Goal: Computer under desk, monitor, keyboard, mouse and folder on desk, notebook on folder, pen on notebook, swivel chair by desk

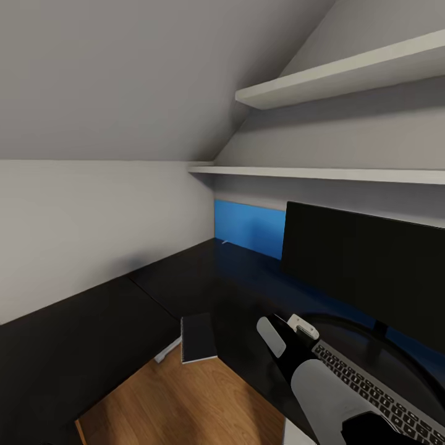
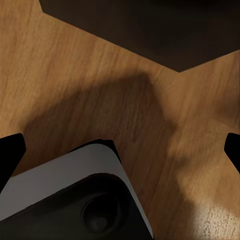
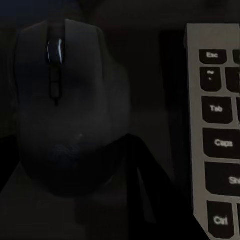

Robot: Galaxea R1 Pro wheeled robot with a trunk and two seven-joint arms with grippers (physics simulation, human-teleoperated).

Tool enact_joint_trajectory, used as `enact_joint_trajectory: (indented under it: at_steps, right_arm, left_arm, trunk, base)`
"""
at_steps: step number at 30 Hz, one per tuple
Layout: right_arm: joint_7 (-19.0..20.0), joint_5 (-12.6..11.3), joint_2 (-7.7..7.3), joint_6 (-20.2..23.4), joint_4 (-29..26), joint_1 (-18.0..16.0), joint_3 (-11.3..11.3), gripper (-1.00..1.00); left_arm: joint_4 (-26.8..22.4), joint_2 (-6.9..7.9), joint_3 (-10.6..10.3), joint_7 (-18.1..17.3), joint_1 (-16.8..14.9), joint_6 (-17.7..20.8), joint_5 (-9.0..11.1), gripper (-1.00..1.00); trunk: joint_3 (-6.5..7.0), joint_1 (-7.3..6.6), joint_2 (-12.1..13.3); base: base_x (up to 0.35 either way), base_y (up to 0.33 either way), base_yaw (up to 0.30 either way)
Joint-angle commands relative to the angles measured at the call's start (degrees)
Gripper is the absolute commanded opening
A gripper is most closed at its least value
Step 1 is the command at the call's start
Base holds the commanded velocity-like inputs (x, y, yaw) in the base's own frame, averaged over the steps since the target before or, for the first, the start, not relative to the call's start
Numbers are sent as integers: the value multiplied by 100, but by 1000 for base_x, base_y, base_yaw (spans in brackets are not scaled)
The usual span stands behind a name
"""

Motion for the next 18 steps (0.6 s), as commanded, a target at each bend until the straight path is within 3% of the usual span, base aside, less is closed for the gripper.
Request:
enact_joint_trajectory:
  at_steps: [1, 18]
  right_arm:
    - [-1, -7, 0, 27, -34, 0, 11, -100]
    - [26, -6, 0, 24, -45, 2, 8, -100]
  left_arm:
    - [19, 32, -22, 8, -1, 1, 75, 100]
    - [53, 50, -24, 3, 5, 12, 78, 100]
  trunk:
    - [-6, 0, -4]
    - [-6, 0, -4]
  base:
    - [0, 0, 0]
    - [0, 0, 0]
